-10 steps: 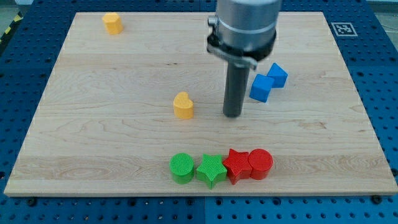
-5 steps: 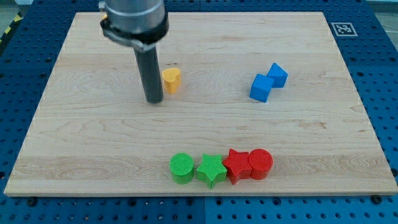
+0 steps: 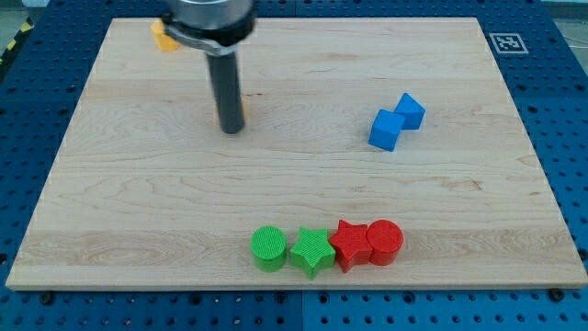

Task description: Push the yellow heart into the yellow hexagon

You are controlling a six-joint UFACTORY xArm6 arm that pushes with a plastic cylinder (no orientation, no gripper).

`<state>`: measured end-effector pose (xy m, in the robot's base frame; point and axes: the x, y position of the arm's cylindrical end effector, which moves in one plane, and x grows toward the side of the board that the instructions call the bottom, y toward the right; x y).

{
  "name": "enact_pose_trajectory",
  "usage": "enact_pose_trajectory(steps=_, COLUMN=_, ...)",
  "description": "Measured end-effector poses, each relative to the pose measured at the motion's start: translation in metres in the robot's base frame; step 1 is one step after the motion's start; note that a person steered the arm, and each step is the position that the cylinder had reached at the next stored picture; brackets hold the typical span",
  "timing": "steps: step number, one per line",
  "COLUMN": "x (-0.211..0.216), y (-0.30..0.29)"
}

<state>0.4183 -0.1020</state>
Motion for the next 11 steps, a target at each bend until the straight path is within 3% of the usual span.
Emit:
enact_pose_trajectory(steps=1, x=0.001, y=0.001)
enact_pose_trajectory(steps=3, x=0.003, y=0.085)
enact_pose_trajectory(steps=6, x=-0.066, y=0.005)
enact_pose_trajectory(steps=8, x=-0.045, y=0.079)
enact_pose_trajectory(steps=9, x=-0.009, y=0.076)
enact_pose_trajectory(steps=11, x=-0.014, y=-0.008)
